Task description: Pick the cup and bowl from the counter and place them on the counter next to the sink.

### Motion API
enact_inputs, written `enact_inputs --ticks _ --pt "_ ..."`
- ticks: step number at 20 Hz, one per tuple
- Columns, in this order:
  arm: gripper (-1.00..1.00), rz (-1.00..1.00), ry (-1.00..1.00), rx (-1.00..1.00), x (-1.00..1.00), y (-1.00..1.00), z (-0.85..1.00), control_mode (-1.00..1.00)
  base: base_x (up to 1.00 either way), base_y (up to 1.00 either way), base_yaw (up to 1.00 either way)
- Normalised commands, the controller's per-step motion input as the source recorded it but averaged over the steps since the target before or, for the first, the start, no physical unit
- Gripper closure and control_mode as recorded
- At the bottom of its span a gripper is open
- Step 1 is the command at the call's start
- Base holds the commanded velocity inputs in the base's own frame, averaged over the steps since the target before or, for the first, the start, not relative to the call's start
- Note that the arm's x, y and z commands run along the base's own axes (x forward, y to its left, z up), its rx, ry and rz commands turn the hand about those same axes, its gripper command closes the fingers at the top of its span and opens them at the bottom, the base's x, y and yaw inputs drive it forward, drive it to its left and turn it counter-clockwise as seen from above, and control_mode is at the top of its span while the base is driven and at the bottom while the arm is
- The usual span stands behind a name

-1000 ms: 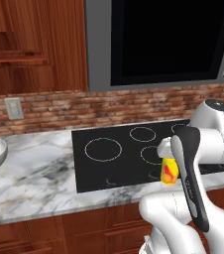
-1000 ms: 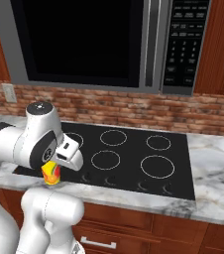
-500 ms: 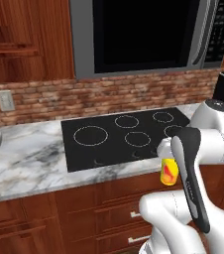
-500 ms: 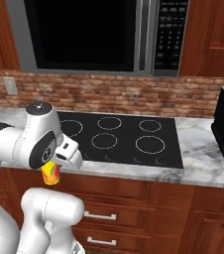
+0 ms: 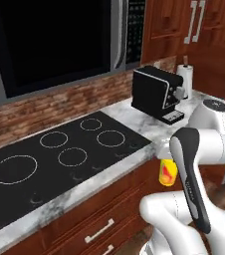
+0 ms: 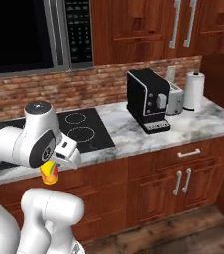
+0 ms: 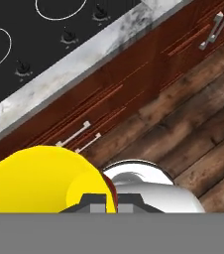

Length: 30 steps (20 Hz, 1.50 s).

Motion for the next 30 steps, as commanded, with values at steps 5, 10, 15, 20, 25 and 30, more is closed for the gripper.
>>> enact_inputs --ticks 5,10,15,20,25,30 --pt "1.0 0.0 0.0 0.0 0.0 0.0 0.0 1.0 0.26 -0.27 -0.79" --pt "1.0 0.0 0.0 0.0 0.0 0.0 0.0 1.0 0.25 -0.27 -0.79" --pt "1.0 0.0 0.0 0.0 0.0 0.0 0.0 1.0 0.17 -0.27 -0.78" --pt "1.0 0.0 0.0 0.0 0.0 0.0 0.0 1.0 0.06 -0.18 -0.75" --pt "1.0 0.0 0.0 0.0 0.0 0.0 0.0 1.0 0.08 -0.26 -0.77" --pt "1.0 0.0 0.0 0.0 0.0 0.0 0.0 1.0 0.11 -0.28 -0.78"
